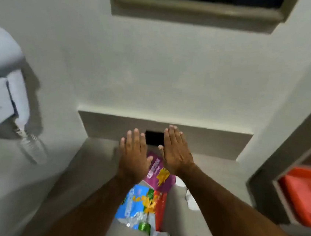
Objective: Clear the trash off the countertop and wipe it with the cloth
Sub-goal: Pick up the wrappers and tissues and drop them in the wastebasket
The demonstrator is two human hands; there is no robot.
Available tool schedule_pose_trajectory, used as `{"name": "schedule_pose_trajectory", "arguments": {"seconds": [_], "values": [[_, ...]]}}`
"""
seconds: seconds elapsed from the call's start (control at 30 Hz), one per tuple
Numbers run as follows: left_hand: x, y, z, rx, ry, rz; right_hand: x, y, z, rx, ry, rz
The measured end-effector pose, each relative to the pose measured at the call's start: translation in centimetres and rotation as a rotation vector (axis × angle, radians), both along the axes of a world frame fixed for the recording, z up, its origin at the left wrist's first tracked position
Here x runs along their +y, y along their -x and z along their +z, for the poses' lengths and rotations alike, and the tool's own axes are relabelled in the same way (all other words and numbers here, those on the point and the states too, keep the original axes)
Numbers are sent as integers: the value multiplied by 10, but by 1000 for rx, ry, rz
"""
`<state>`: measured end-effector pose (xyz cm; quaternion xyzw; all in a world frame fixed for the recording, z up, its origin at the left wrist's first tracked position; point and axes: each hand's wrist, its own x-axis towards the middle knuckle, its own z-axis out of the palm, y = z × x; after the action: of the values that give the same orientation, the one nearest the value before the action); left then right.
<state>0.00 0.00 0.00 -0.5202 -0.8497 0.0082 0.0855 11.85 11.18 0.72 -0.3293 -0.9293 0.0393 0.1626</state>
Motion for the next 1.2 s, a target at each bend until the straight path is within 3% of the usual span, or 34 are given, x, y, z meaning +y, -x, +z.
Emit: {"name": "schedule_pose_trajectory", "arguments": {"seconds": [0.13, 0.2, 0.3, 0.4, 0.57, 0.7, 0.83, 0.97, 1.07, 1.2], "values": [[-27, -11, -71, -329, 342, 335, -12, 23, -71, -364, 301, -51], [-37, -17, -87, -485, 403, 367, -18, 34, -96, -465, 361, -78], [-35, -22, -96, -429, 485, 251, -14, 57, -103, -593, 188, 1], [-35, -26, -98, -306, 523, 181, -8, 73, -99, -572, 181, 24], [-44, -18, -94, -343, 339, 203, -19, 79, -106, -537, 265, -10], [-56, -11, -81, -458, 235, 212, -24, 63, -102, -341, 397, 3], [-65, -5, -48, -374, 137, 224, -45, 40, -82, 49, 388, -18], [-85, -31, -2, -490, -130, 276, -86, -13, -43, 496, 304, 3], [-118, -93, 17, -556, -253, 125, -139, -90, -34, 757, 251, -80], [-158, -205, -5, -795, -209, -194, -231, -227, -60, 835, 346, -365]]}}
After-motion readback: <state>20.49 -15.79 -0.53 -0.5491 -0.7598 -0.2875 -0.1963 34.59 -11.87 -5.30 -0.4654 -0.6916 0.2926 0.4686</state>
